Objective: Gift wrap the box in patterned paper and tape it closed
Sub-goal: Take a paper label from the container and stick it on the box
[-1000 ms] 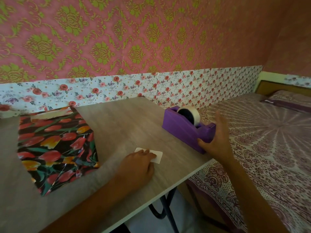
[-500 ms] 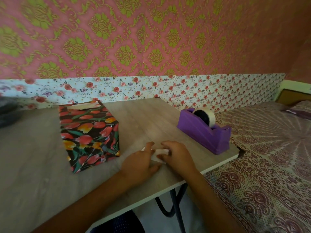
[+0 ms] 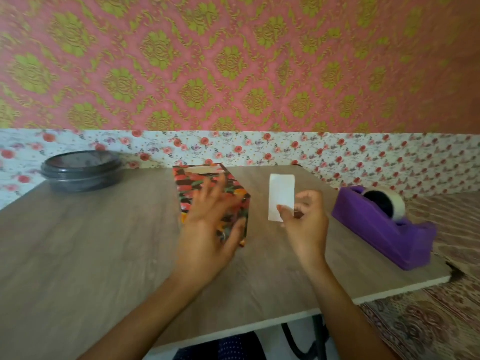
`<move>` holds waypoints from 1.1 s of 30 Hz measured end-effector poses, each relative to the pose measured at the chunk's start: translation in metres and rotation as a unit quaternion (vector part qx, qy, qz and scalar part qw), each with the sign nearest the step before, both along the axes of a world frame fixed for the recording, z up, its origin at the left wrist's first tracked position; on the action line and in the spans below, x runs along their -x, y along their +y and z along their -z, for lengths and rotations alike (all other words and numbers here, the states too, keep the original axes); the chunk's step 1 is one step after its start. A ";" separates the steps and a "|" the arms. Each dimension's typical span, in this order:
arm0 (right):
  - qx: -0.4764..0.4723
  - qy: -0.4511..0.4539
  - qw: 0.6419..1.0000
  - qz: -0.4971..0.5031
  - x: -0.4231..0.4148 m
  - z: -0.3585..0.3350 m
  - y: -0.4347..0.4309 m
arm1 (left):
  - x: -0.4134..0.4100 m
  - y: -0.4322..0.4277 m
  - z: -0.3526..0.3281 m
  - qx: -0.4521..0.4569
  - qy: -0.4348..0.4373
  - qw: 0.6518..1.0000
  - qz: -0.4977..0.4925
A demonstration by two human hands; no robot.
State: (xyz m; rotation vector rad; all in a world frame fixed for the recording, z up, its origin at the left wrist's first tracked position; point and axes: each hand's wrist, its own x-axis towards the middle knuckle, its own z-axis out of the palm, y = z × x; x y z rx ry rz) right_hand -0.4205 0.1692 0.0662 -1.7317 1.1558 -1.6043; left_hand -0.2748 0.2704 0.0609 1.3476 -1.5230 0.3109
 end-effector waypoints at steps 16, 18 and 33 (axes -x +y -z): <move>-0.271 0.048 0.877 -0.395 -0.059 -0.034 -0.020 | -0.072 -0.008 -0.041 -0.275 0.507 0.808 0.123; -0.261 0.041 0.873 -0.409 -0.063 -0.035 -0.031 | -0.084 -0.016 -0.044 -0.270 0.515 0.798 0.159; -0.278 0.068 0.882 -0.374 -0.177 -0.070 -0.145 | -0.204 -0.138 -0.087 -0.313 0.468 0.815 0.137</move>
